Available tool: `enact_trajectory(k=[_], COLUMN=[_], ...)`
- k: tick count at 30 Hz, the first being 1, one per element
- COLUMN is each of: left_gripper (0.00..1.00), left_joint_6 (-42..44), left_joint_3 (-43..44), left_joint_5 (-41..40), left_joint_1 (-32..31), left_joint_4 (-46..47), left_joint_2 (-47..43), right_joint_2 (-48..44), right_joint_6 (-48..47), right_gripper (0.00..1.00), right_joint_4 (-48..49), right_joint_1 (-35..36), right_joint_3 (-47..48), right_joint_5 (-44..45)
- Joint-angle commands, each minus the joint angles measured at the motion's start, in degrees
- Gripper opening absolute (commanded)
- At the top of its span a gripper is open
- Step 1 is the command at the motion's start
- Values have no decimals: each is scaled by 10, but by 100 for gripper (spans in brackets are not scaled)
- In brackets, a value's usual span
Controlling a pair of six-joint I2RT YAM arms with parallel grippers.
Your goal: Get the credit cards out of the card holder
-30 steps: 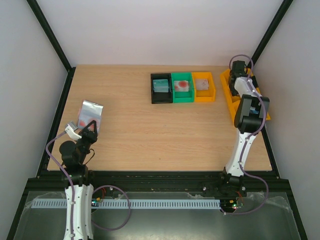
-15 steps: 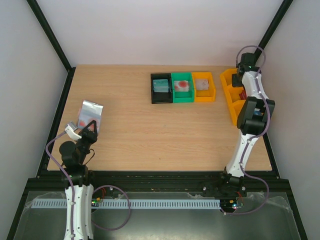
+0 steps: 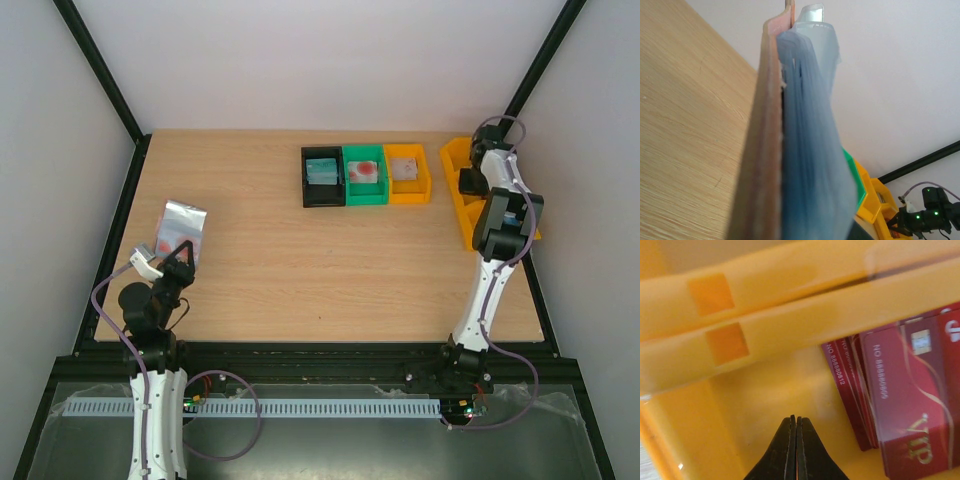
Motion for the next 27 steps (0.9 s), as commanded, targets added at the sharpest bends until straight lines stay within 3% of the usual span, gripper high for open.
enact_trajectory(k=[1,14,20,27], left_gripper=[2,2,2,2], left_joint_6=[-3,-3,-3,-2], left_joint_3=[-7,-7,-7,-7], left_joint_5=[8,8,8,12], left_joint_1=[4,6,6,7], left_joint_4=[29,30,30,34], left_joint_2=[-6,-6,-5,-2], right_joint_2=[28,36,21,-41], right_joint_6=[16,2,-3,2], right_gripper=[2,2,2,4], right_joint_4=[-38,8,11,29], right_joint_1=[-4,-24,-24,-13], right_joint_3=[37,40,52,51], right_joint_5=[16,173,142,-30])
